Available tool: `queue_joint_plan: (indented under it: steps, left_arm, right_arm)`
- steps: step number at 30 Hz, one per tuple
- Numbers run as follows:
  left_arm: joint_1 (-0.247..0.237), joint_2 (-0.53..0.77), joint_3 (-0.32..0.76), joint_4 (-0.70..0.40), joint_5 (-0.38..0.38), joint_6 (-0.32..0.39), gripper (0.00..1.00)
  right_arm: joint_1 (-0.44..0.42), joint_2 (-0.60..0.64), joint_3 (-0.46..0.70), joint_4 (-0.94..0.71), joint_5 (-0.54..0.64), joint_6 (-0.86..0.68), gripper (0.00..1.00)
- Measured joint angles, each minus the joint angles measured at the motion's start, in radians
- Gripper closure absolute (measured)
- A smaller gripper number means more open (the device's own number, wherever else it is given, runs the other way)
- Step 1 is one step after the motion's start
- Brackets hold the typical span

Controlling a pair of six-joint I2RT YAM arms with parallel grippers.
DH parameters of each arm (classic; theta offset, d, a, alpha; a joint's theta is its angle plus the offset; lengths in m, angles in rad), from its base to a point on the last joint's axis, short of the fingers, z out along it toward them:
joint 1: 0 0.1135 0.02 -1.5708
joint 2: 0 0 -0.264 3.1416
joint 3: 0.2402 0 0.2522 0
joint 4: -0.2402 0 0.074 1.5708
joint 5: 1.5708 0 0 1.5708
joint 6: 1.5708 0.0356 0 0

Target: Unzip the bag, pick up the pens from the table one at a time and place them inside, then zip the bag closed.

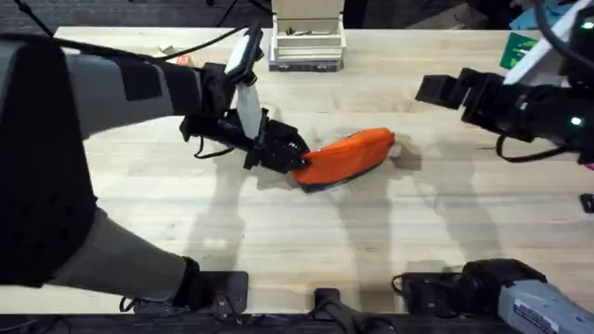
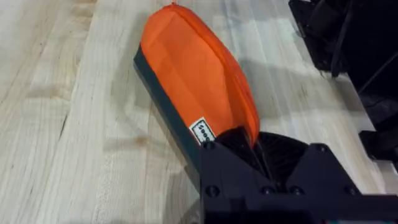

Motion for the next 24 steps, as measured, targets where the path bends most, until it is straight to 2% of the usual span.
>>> queue_joint_plan:
  steps: [9,10,11,15,16,24]
  left_arm:
    - [0.000,0.000,0.000,0.000,0.000,0.001,0.944]
    - [0.000,0.000,0.000,0.000,0.000,0.003,0.881]
    - [0.000,0.000,0.000,-0.005,0.003,0.004,0.749]
    - [0.000,0.000,0.000,-0.007,0.008,0.003,0.119]
    - [0.000,0.000,0.000,-0.008,0.008,0.000,0.035]
    - [0.000,0.000,0.000,0.009,0.009,0.000,0.008]
  right_arm:
    - [0.000,-0.108,0.000,-0.037,-0.018,-0.004,0.004]
    - [0.000,-0.115,0.000,-0.044,-0.019,-0.004,0.004]
    - [0.000,-0.122,0.000,-0.054,-0.019,-0.004,0.004]
    - [0.000,-0.134,0.000,-0.084,-0.019,-0.012,0.004]
    - [0.000,-0.134,0.000,-0.093,-0.019,-0.017,0.004]
    - [0.019,-0.134,0.000,-0.123,-0.021,-0.086,0.004]
